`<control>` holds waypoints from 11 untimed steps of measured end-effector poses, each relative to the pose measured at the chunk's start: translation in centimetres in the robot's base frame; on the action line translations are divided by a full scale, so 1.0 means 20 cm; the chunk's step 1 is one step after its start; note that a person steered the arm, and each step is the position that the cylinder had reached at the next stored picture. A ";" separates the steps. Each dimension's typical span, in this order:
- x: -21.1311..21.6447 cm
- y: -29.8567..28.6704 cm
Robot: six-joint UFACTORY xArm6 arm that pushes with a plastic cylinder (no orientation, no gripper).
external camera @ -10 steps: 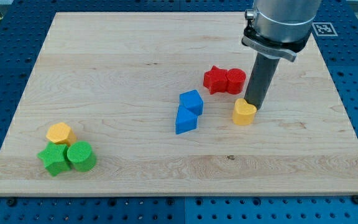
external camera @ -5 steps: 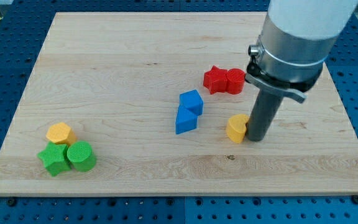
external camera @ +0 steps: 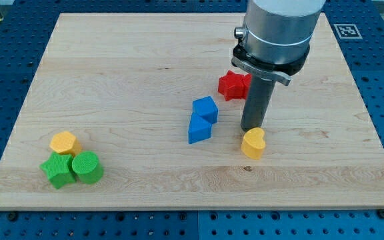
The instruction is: Drag the yellow heart vertically below the blue triangle
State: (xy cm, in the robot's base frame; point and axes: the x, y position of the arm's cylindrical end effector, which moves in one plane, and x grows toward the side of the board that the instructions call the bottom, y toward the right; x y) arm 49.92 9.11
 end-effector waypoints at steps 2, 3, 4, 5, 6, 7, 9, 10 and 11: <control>0.02 0.20; 0.07 0.21; 0.16 0.12; 0.18 0.07; 0.22 0.06; 0.29 0.05; 0.34 -0.10; 0.34 0.03; 0.22 0.05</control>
State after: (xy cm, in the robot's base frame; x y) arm 54.29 10.03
